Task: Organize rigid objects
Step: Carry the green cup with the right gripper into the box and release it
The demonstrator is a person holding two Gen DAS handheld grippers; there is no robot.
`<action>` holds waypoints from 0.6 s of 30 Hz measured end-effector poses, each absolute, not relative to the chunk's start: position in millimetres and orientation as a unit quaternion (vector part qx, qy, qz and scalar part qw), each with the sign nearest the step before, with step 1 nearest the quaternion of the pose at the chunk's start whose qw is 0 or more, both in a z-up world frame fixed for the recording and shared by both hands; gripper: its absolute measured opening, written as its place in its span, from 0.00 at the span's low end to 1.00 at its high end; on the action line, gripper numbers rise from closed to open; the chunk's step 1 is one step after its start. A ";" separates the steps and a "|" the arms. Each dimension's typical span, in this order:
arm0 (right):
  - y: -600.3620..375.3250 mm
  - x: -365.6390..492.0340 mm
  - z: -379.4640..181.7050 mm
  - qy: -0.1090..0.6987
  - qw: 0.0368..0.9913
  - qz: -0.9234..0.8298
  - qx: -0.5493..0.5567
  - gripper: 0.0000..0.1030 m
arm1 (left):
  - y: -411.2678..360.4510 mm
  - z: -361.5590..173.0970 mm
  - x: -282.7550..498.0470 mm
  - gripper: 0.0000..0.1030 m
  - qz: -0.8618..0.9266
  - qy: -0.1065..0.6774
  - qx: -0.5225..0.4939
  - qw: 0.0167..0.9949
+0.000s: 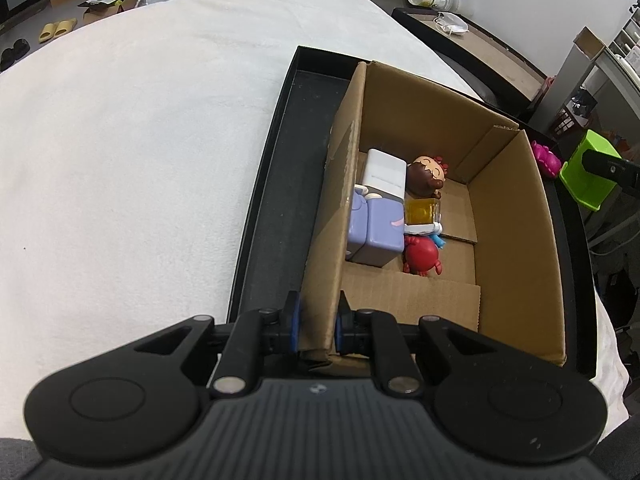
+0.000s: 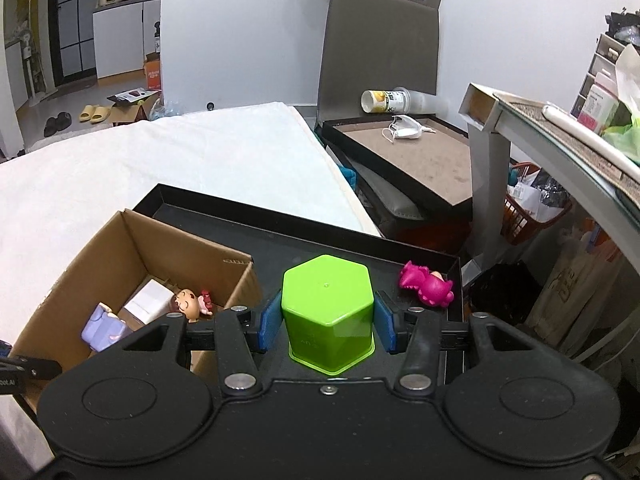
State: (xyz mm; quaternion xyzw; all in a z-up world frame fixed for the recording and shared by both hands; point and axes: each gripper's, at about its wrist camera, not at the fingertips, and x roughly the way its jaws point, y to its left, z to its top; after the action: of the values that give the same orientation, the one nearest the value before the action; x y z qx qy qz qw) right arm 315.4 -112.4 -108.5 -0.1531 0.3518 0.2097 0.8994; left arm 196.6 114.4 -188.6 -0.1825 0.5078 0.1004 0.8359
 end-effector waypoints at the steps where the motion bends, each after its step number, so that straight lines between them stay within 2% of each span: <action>1: -110.4 314.4 -107.0 0.351 0.899 0.210 -0.155 0.46 | 114.8 -188.6 196.2 0.15 0.100 0.507 -0.183 0.836; 18: -66.0 301.8 -89.5 0.334 0.894 0.240 -0.180 0.46 | 119.4 -188.7 193.4 0.15 0.094 0.503 -0.195 0.837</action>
State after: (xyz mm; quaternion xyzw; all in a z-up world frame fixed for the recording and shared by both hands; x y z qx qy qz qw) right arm 301.9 -66.0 -89.5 -0.1802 0.3341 0.2399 0.8935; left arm 193.4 119.4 -188.7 -0.1946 0.5026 0.0936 0.8371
